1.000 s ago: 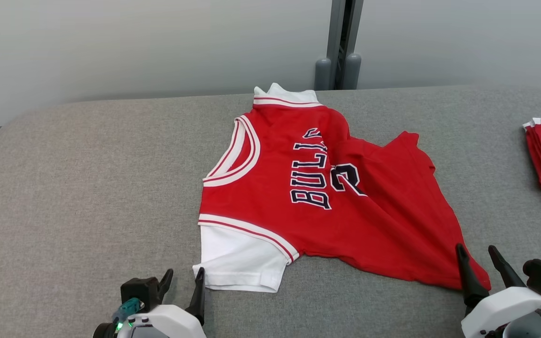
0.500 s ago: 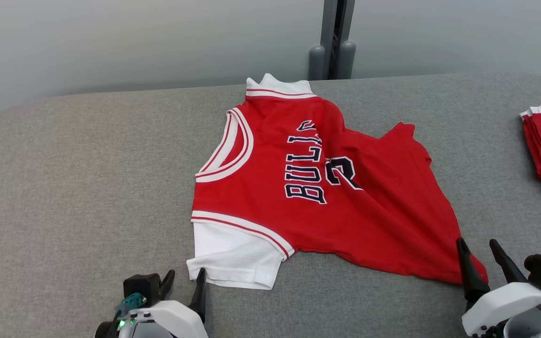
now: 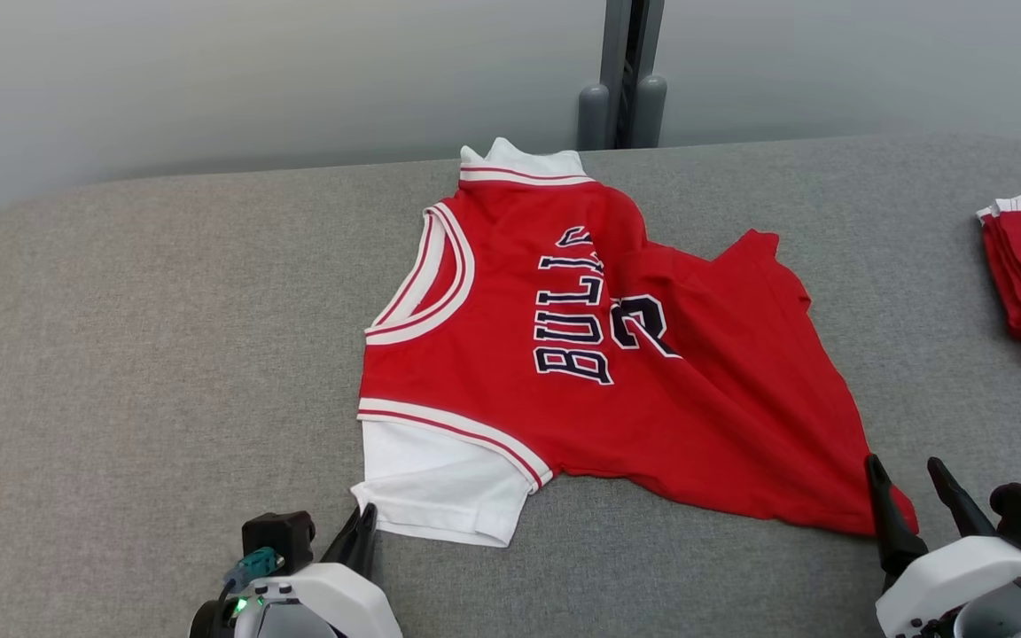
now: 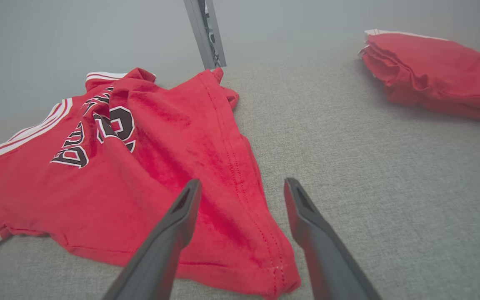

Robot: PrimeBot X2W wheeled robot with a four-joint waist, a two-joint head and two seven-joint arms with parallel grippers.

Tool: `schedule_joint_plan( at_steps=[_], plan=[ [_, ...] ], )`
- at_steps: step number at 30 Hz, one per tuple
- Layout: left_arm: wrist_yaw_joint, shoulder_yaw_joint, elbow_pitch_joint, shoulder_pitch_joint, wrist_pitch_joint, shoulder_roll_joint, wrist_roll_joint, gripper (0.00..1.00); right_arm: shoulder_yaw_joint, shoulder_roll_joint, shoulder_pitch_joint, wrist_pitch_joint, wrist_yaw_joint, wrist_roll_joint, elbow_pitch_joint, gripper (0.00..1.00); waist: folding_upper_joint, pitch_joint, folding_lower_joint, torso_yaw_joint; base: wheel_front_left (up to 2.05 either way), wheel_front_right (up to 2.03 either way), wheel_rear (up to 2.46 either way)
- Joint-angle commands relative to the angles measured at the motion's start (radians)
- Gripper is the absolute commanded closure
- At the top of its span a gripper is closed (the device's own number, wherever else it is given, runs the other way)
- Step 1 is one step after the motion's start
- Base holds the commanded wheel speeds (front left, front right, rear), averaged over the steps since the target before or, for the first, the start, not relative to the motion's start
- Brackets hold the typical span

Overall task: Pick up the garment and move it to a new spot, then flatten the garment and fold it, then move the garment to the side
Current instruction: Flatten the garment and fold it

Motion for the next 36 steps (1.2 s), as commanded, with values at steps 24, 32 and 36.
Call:
schedule_joint_plan(
  at_steps=[24,32,36],
  plan=[
    [0.047,0.031,-0.372,0.131,0.101,0.087,-0.063,1.0,-0.089,0.052,0.048,-0.009,0.0,0.128,0.102,0.0,0.0,-0.025,0.0,-0.019,0.0,0.0,0.0],
    [0.07,0.02,-0.429,0.147,0.132,0.102,-0.058,1.0,-0.056,0.055,0.008,0.01,0.0,0.287,0.181,0.0,0.0,-0.021,0.0,-0.001,0.0,0.0,0.0],
    [0.075,0.016,-0.439,0.156,0.138,0.104,-0.061,1.0,-0.023,0.054,0.001,-0.003,0.0,0.322,0.196,0.0,0.0,-0.021,0.0,0.007,0.0,0.0,0.0]
  ],
)
